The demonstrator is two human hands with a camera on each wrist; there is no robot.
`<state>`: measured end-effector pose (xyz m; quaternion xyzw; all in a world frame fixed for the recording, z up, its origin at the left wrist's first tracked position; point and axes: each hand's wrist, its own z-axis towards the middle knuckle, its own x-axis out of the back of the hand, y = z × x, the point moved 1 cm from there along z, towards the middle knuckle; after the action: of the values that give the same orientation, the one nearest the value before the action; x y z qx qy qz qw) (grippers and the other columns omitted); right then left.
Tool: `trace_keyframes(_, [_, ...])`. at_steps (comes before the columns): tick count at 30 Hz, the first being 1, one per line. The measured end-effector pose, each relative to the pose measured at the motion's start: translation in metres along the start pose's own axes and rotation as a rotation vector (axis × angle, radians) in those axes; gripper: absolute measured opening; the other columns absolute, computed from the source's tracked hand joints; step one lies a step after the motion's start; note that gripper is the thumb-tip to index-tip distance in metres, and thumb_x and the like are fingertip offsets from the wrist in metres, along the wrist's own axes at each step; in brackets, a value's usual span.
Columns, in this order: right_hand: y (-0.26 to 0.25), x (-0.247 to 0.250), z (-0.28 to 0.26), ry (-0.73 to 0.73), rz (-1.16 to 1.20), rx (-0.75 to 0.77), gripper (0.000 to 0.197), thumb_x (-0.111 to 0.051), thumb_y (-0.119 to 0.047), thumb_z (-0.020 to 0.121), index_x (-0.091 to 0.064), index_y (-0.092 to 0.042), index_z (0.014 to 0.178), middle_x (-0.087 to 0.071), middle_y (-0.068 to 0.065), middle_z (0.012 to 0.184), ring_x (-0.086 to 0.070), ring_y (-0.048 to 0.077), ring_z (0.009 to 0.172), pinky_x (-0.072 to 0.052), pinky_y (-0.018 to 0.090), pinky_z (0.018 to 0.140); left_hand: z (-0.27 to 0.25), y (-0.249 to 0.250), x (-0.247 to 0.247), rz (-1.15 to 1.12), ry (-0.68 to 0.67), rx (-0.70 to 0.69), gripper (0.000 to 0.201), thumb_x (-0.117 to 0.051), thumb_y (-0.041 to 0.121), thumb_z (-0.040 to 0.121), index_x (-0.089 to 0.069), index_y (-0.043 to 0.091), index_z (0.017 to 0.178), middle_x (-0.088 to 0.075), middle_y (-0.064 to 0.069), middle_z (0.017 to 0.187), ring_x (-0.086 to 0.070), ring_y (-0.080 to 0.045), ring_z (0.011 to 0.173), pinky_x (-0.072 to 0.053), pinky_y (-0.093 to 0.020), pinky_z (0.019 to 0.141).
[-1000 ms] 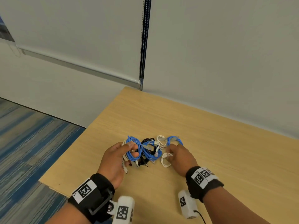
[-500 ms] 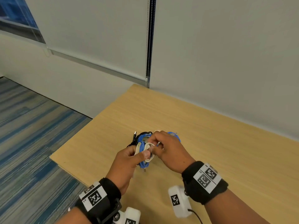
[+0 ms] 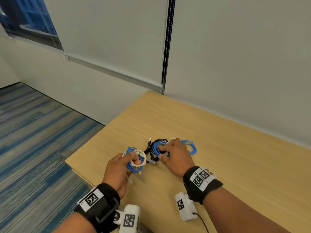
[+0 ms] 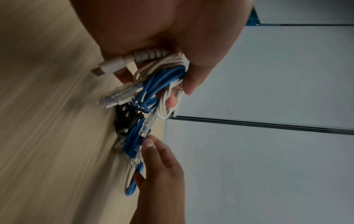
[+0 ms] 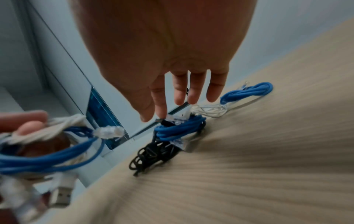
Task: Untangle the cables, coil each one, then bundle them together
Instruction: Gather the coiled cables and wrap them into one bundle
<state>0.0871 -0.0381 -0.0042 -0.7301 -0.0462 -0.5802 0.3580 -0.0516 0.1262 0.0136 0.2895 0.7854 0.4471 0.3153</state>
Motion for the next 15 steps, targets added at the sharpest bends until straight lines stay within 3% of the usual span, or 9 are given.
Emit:
trace_keyframes(4, [-0.009, -0.014, 0.013, -0.048, -0.160, -0.088, 0.057, -0.059, -0.059, 0.088, -0.055, -0.031, 0.137, -0.043, 0.002, 0.134, -0.041, 0.030, 0.125, -0.042, 0.046, 0.104, 0.013, 0.012, 0.013, 0.009, -0.066, 0.014, 0.023, -0.063, 0.018, 0.094, -0.067, 0.012, 0.072, -0.071, -0.010, 0.083, -0.066, -0.024, 0.079, -0.047, -0.035, 0.074])
trace_keyframes(8, [-0.009, -0.014, 0.018, 0.001, -0.119, -0.115, 0.032, -0.063, -0.045, 0.090, -0.064, -0.029, 0.117, -0.047, 0.000, 0.127, -0.045, 0.028, 0.120, -0.045, 0.044, 0.094, 0.026, 0.016, 0.019, 0.015, -0.122, 0.040, 0.015, -0.064, 0.018, 0.094, -0.067, 0.009, 0.082, -0.072, -0.011, 0.087, -0.066, -0.022, 0.081, -0.047, -0.033, 0.074])
trace_keyframes(12, [-0.009, 0.001, 0.010, 0.068, 0.048, -0.158, 0.023, -0.062, -0.040, 0.094, -0.070, -0.028, 0.112, -0.052, -0.002, 0.122, -0.049, 0.022, 0.115, -0.046, 0.044, 0.096, 0.034, 0.016, 0.014, 0.052, -0.139, 0.075, 0.011, -0.064, 0.019, 0.095, -0.068, 0.010, 0.088, -0.069, -0.009, 0.085, -0.061, -0.023, 0.081, -0.042, -0.035, 0.074])
trace_keyframes(15, [-0.014, 0.021, 0.000, 0.148, 0.266, -0.144, 0.011, -0.062, -0.034, 0.094, -0.070, -0.025, 0.094, -0.060, -0.005, 0.103, -0.057, 0.016, 0.095, -0.045, 0.033, 0.083, 0.039, 0.015, 0.007, 0.057, -0.139, 0.082, 0.011, -0.063, 0.017, 0.096, -0.070, 0.009, 0.094, -0.072, -0.009, 0.087, -0.063, -0.022, 0.082, -0.044, -0.034, 0.072])
